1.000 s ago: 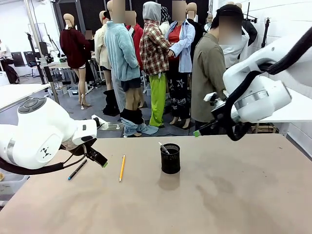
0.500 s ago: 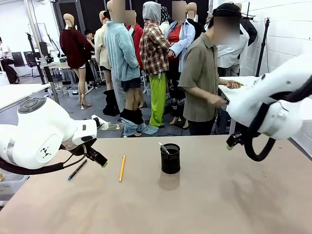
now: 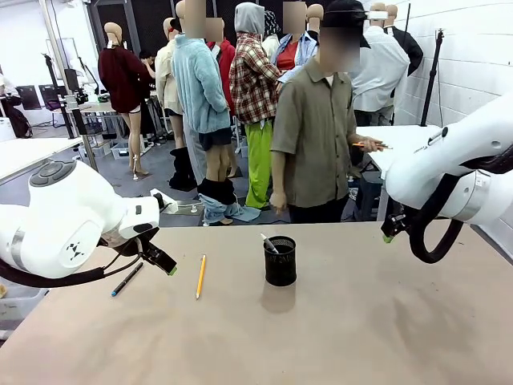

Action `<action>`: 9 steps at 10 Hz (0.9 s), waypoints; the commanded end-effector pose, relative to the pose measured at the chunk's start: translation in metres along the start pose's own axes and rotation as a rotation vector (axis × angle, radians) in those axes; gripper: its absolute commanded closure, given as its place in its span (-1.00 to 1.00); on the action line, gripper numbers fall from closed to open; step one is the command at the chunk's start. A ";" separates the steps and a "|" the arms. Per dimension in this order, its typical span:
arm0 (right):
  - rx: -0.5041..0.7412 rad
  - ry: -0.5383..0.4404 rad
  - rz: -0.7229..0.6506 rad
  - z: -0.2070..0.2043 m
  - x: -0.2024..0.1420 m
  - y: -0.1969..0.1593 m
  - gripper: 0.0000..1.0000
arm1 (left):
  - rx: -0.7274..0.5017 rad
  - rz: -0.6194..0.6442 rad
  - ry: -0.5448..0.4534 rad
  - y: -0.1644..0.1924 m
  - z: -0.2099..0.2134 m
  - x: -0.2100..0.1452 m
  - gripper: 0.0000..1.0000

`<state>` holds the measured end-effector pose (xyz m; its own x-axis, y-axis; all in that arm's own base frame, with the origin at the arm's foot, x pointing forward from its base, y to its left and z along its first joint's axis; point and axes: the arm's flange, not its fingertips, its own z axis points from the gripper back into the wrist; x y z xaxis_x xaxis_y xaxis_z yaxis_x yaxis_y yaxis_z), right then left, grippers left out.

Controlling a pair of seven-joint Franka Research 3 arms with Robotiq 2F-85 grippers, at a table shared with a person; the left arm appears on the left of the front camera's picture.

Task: Place the pens into the pen holder.
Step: Pick up a writing instrument from the table and place it into the Pen holder.

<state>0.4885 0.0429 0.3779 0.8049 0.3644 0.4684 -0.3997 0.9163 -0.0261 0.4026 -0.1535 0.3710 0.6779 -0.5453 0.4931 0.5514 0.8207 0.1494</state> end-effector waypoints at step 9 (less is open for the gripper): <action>0.026 -0.006 0.013 -0.006 -0.004 -0.001 -0.45 | -0.135 0.033 0.138 0.003 -0.033 0.066 -1.00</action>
<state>0.4887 0.0439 0.3735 0.8034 0.3732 0.4640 -0.4105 0.9116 -0.0224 0.4361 -0.1837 0.3728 0.7287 -0.5382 0.4235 0.5626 0.8231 0.0780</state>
